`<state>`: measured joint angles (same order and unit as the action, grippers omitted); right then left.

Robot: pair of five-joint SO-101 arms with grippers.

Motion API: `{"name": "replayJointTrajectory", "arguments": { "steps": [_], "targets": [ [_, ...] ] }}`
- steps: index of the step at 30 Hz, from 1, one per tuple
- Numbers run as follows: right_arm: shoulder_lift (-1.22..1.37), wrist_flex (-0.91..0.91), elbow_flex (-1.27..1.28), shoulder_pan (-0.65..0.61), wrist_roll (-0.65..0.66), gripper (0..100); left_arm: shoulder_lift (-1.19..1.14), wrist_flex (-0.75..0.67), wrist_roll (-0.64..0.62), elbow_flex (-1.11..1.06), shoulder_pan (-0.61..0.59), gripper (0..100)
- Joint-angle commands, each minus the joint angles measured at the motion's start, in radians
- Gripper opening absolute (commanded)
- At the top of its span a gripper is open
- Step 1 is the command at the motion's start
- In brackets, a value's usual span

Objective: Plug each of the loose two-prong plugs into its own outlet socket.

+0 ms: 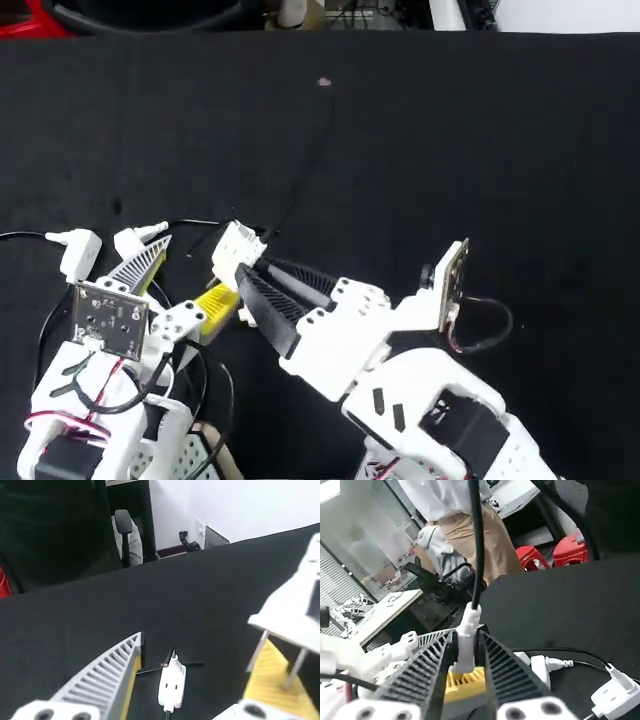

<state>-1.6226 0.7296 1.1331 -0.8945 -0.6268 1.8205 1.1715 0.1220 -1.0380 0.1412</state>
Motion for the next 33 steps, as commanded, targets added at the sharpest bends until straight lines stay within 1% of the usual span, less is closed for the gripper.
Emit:
{"name": "replayJointTrajectory", "arguments": {
  "steps": [1, 5, 11, 16, 17, 19, 22, 25, 28, 30, 33],
  "targets": [
    [0.005, 0.023, -0.030, -0.015, 0.002, 1.1, 0.000, -0.032, 0.002, 0.010, -0.002, 34],
    [0.005, 0.021, -0.031, -0.015, 0.002, 1.1, -0.002, -0.037, 0.068, -0.027, -0.002, 34],
    [0.005, 0.040, -0.074, -0.015, 0.008, 1.1, -0.002, -0.061, 0.103, -0.102, -0.015, 34],
    [0.007, 0.155, -0.156, -0.006, 0.120, 1.1, -0.003, -0.083, 0.103, -0.156, -0.116, 34],
    [0.007, 0.183, -0.162, 0.012, 0.150, 1.1, -0.003, -0.081, 0.104, -0.170, -0.136, 34],
    [0.015, 0.226, -0.165, 0.103, 0.209, 1.1, -0.003, -0.074, 0.106, -0.193, -0.176, 34],
    [0.041, 0.290, -0.136, 0.316, 0.338, 1.1, -0.003, -0.057, 0.161, -0.219, -0.236, 34],
    [0.125, 0.354, -0.073, 0.517, 0.477, 1.1, -0.002, 0.012, 0.196, -0.229, -0.278, 34],
    [0.263, 0.370, -0.018, 0.686, 0.591, 1.1, -0.002, 0.095, 0.224, -0.229, -0.309, 34],
    [0.374, 0.370, -0.005, 0.758, 0.623, 1.1, -0.002, 0.141, 0.241, -0.229, -0.325, 34],
    [0.559, 0.370, -0.021, 0.792, 0.631, 1.1, -0.002, 0.166, 0.258, -0.229, -0.351, 34]
  ]
}}
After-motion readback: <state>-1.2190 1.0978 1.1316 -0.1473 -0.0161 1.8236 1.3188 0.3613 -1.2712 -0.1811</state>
